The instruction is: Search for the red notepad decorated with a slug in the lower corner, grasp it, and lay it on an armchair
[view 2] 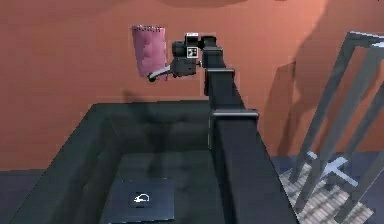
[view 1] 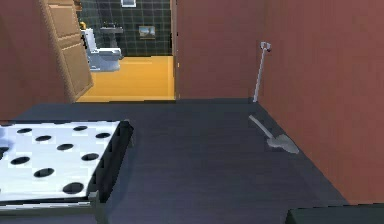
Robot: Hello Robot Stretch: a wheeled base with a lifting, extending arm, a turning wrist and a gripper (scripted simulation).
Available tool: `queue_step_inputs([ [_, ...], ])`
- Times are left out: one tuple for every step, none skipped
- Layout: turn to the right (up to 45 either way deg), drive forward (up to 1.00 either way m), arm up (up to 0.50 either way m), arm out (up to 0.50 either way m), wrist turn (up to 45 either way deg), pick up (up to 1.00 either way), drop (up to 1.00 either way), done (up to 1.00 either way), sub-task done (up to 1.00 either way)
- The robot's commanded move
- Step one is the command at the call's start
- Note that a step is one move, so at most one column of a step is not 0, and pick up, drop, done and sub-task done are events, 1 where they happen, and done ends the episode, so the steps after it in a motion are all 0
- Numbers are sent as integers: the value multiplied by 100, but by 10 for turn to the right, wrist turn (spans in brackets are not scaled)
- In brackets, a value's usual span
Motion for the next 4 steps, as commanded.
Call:
queue_step_inputs([
  [0, 0, -36, 0, 0, 0, 0, 0, 0],
  [0, 0, -32, 0, 0, 0, 0, 0, 0],
  [0, 0, 0, 0, 0, 0, 100, 0, 0],
  [0, 0, 10, 0, 0, 0, 0, 0, 0],
])
